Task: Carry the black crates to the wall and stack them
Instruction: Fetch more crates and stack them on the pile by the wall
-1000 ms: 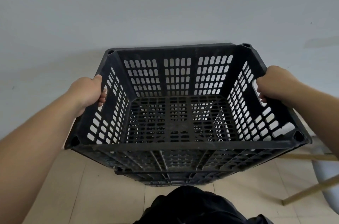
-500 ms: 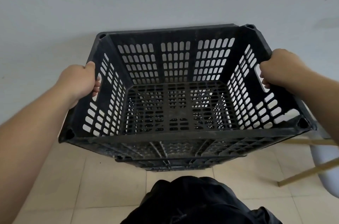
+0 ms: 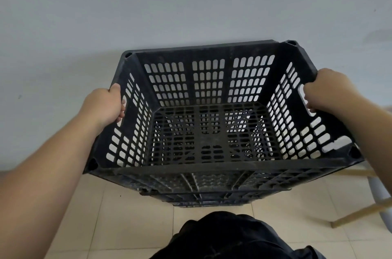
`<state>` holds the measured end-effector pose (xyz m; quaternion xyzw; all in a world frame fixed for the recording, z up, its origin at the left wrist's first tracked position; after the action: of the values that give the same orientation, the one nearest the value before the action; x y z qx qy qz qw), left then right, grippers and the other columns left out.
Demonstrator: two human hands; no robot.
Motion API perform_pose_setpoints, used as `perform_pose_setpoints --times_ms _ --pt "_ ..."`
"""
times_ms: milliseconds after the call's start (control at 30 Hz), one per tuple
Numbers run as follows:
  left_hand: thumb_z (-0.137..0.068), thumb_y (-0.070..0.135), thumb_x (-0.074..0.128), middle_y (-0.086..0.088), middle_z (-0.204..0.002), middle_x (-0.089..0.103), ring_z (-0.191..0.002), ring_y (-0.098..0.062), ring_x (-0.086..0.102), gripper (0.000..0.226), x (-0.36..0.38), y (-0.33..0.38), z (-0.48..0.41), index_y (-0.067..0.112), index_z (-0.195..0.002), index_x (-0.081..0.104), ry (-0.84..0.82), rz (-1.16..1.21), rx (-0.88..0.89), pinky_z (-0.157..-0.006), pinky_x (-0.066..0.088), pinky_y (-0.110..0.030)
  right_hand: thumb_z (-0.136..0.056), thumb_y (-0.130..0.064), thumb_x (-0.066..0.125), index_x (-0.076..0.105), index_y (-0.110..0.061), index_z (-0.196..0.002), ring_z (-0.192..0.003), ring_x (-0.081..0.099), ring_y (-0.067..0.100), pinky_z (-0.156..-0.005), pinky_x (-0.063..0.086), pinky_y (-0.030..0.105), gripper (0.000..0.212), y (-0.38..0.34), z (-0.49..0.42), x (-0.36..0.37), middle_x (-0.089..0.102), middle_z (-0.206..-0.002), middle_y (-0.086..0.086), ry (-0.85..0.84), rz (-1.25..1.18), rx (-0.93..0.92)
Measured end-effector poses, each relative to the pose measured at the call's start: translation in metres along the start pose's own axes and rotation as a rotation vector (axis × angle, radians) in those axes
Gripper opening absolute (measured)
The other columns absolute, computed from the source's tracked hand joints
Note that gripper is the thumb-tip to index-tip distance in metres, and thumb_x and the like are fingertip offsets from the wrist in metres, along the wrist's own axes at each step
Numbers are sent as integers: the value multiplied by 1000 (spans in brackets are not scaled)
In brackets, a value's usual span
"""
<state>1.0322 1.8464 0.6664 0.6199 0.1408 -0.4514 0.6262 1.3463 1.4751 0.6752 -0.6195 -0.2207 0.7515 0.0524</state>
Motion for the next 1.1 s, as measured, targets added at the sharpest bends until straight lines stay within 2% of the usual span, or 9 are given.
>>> perform_pose_setpoints --times_ms 100,233,333,500,633,733,867,967,1100 --pt "-108 41 32 -14 -79 70 -64 -26 62 59 0 -1 1 -3 -93 70 9 1 -3 -61 49 -34 -86 -2 57 64 5 -78 -68 67 33 -62 57 35 13 -3 -4 -3 69 -83 25 -17 1 -27" --pt "-108 41 33 -16 -82 72 -66 -26 64 58 2 -3 6 -2 -93 70 11 18 -21 -60 48 -33 -68 5 62 67 9 -78 -74 72 39 -73 63 50 13 -3 -5 -5 72 -80 24 -55 61 -34" --pt "-108 41 33 -16 -83 73 -66 -27 65 58 0 -3 7 -2 -93 69 8 16 -21 -60 49 -33 -79 2 60 68 8 -83 -77 71 38 -74 62 45 11 -1 0 -3 72 -82 22 -55 40 -44" --pt "-108 43 33 -16 -83 74 -70 -29 68 60 1 -1 13 -1 -92 69 13 -22 -20 -69 54 -38 -74 0 61 68 3 -89 -79 73 36 -78 61 46 17 11 -4 -1 75 -77 19 -81 -52 -23" --pt "-102 48 31 -15 -87 75 -79 -35 68 59 -5 1 15 3 -91 67 56 -211 21 -78 51 -43 -74 5 60 65 5 -86 -69 65 34 -54 48 30 13 8 2 -3 71 -77 21 -71 -32 -36" --pt "-102 43 41 -15 -112 65 -95 -36 57 47 -9 5 25 2 -120 57 174 -322 119 -80 44 -45 -79 -2 55 62 4 -91 -69 69 35 -59 54 32 15 7 6 -5 72 -75 19 -97 -104 -39" --pt "-99 35 55 -22 -146 44 -131 -44 45 58 -5 17 40 7 -148 41 196 -497 322 -106 40 -59 -92 -15 53 53 -4 -115 -73 61 29 -57 45 30 26 16 29 -11 63 -90 15 -79 -114 -62" --pt "-97 39 57 -17 -155 37 -143 -40 35 61 10 33 52 15 -151 43 99 -638 424 -115 32 -60 -92 -17 54 46 -6 -135 -86 59 34 -64 43 34 45 22 58 -15 61 -109 19 -34 -42 -72" --pt "-101 48 51 -11 -162 33 -147 -34 35 59 48 73 89 19 -152 46 -221 -532 592 -117 32 -54 -91 -19 55 38 -8 -149 -117 54 40 -92 48 43 61 22 109 -26 50 -139 21 53 -5 -34"
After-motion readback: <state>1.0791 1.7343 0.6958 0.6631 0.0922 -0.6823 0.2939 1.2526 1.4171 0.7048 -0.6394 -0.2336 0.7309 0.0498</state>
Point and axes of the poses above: each hand's wrist, its own z-axis away from the middle knuckle, its own x-axis out of the palm, y = z × x, the point moved 5 cm from there along -z, towards the middle knuckle
